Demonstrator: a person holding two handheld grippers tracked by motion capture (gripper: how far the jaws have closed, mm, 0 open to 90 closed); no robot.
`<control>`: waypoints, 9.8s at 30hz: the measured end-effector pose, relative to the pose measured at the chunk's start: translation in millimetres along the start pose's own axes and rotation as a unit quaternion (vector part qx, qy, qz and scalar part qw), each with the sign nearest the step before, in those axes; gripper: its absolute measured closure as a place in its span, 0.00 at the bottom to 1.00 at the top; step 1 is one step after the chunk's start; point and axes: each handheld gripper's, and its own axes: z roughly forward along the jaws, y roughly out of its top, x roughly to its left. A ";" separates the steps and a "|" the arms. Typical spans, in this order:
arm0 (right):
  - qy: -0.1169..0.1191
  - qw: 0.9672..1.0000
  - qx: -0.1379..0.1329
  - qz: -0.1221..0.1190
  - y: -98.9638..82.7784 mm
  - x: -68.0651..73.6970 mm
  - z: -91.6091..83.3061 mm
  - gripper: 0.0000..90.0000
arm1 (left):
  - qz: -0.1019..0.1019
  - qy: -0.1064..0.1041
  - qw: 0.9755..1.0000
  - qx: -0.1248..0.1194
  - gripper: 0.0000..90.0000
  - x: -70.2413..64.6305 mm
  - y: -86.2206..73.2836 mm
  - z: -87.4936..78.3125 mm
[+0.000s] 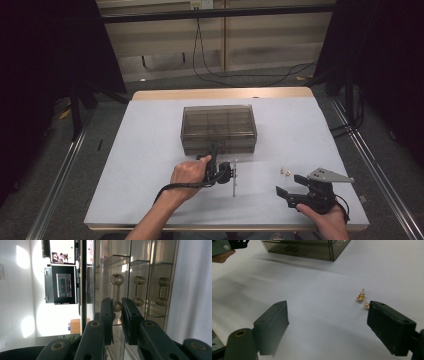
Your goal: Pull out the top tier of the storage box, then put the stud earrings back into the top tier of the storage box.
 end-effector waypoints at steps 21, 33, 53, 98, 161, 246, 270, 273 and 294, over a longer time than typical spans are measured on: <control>0.001 1.000 0.002 -0.002 0.2 0.3 0.2 0.18 | -0.007 -0.005 1.000 -0.004 0.89 -2.7 -1.0 -9.0; 0.004 1.000 0.004 -0.002 0.0 0.3 0.5 0.18 | -0.009 -0.003 1.000 -0.010 0.89 -3.3 -1.0 -13.6; 0.004 1.000 0.008 -0.002 -0.2 0.1 1.5 0.18 | -0.176 -0.141 0.972 -0.061 0.73 25.2 -12.3 -22.4; 0.009 1.000 0.011 -0.002 -0.1 -0.2 2.2 0.17 | -0.381 -0.400 0.818 -0.160 0.86 102.9 -67.9 17.0; 0.012 1.000 0.014 -0.001 -0.8 -0.1 1.9 0.17 | -0.329 -0.461 0.814 -0.130 0.90 98.1 -49.8 43.4; 0.012 1.000 0.019 0.000 -0.2 0.0 5.7 0.17 | -0.331 -0.470 0.804 -0.148 0.92 83.7 -50.0 12.8; 0.006 1.000 0.008 0.002 -1.0 -1.5 0.0 0.16 | -0.424 -0.417 0.791 -0.141 0.20 77.3 -89.9 2.5; 0.005 1.000 0.007 0.004 -0.2 -1.8 0.3 0.16 | -0.427 -0.412 0.793 -0.141 0.17 77.5 -94.7 1.2; 0.008 1.000 0.006 0.006 0.3 -1.7 0.5 0.15 | -0.468 -0.369 0.794 -0.116 0.05 74.5 -151.1 -32.0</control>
